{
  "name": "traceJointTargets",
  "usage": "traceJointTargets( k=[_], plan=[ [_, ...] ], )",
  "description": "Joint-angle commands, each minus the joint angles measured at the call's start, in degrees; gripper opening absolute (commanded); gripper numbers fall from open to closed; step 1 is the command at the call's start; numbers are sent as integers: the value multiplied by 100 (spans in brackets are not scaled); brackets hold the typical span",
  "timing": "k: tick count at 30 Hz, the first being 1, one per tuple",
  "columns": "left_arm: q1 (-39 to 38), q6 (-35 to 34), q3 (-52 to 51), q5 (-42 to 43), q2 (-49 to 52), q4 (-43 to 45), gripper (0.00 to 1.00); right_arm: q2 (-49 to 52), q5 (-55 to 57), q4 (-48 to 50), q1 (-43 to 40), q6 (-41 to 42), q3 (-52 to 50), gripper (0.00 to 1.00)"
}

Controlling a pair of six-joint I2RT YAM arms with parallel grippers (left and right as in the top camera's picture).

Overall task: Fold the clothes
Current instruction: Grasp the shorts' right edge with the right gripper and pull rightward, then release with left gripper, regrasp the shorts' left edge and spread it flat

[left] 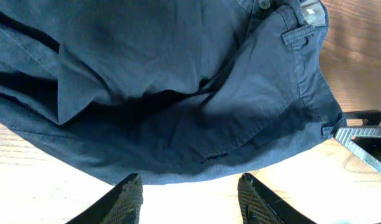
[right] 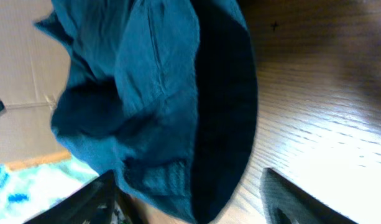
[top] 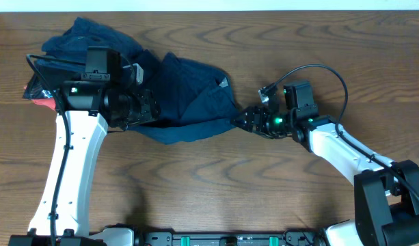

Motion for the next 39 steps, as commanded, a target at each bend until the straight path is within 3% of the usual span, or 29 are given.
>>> traceJointTargets(
  k=[1, 6, 8, 9, 11, 15, 17, 21, 27, 32, 36, 39],
  plan=[
    [20, 57, -39, -74, 50, -39, 52, 28, 188, 72, 146, 555, 87, 63],
    [20, 57, -39, -74, 50, -50, 52, 28, 664, 122, 348, 1012, 87, 63],
    [20, 57, -39, -74, 50, -70, 51, 28, 682, 179, 407, 1010, 87, 45],
    [20, 57, -39, -74, 50, -74, 51, 28, 680, 205, 417, 1012, 87, 26],
    [20, 57, -39, -74, 50, -83, 52, 26, 691, 358, 393, 970, 90, 1],
    [20, 57, -39, -72, 50, -127, 51, 9, 822, 487, -136, 448, 284, 1],
    [20, 57, -39, -70, 50, -162, 52, -70, 817, 90, -627, 31, 590, 1],
    [20, 57, -39, -72, 50, -264, 52, -319, 1145, -1508, -1521, -931, 1377, 1],
    [20, 57, -39, -70, 50, -278, 52, -710, 3381, -4039, -1886, -1985, 1980, 1],
    [-46, 57, -39, -66, 81, -280, 52, -723, 4811, -5517, -1886, -1926, 1939, 1],
    [-251, 59, -42, -46, 151, -199, 53, -723, 5882, -6216, -1886, -1298, 1893, 1],
    [-461, 61, -42, -48, 289, 111, 61, -726, 6347, -6402, -1886, -953, 1893, 1]
  ],
)
